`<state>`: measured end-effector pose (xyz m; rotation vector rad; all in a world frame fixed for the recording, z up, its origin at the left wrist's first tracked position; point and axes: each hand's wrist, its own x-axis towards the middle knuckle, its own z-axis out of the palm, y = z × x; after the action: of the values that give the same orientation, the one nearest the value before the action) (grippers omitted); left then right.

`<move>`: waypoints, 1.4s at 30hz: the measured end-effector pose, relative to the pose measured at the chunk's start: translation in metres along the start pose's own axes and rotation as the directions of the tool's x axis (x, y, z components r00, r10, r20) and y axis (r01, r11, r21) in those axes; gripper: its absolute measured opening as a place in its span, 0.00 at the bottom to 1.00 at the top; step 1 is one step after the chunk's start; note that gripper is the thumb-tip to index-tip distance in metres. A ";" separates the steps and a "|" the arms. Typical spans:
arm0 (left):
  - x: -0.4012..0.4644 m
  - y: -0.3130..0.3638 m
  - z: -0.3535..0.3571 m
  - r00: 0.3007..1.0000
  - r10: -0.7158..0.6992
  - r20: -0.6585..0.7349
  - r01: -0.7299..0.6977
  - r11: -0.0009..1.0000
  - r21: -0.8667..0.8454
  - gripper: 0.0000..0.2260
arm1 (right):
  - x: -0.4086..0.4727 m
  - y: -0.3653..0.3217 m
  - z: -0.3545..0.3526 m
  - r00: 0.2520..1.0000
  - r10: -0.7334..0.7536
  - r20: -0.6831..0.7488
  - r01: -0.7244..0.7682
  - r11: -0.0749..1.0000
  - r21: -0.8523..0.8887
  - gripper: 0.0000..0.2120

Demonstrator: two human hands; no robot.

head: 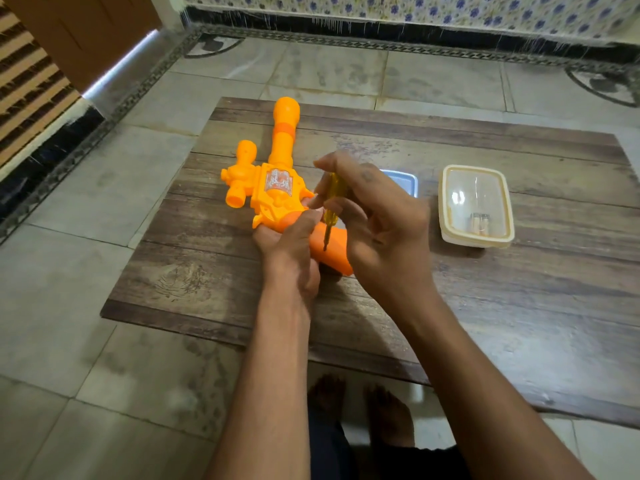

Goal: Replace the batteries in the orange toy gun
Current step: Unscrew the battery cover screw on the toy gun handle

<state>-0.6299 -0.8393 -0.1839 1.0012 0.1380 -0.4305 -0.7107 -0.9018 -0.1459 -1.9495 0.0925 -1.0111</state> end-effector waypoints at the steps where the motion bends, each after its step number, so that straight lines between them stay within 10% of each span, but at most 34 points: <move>1: 0.000 -0.001 0.001 1.000 0.003 0.003 -0.003 1.000 0.005 0.17 | 0.000 -0.001 0.000 1.000 0.006 0.016 -0.007 1.000 0.020 0.24; 25: 0.001 -0.003 -0.005 1.000 0.008 0.030 -0.007 0.999 -0.036 0.17 | -0.005 -0.001 -0.008 0.994 0.111 0.019 -0.113 0.985 0.129 0.13; 38: -0.001 -0.005 -0.001 1.000 0.007 -0.014 -0.006 1.000 0.014 0.17 | -0.006 -0.002 -0.008 0.993 0.118 0.029 -0.121 0.984 0.130 0.31; 42: 0.000 -0.004 -0.002 1.000 0.000 -0.003 0.000 1.000 0.019 0.19 | -0.008 0.000 -0.010 0.991 0.120 0.060 -0.129 0.974 0.187 0.17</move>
<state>-0.6316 -0.8389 -0.1880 1.0204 0.1364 -0.4312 -0.7226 -0.9051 -0.1478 -1.7693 0.0864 -0.8576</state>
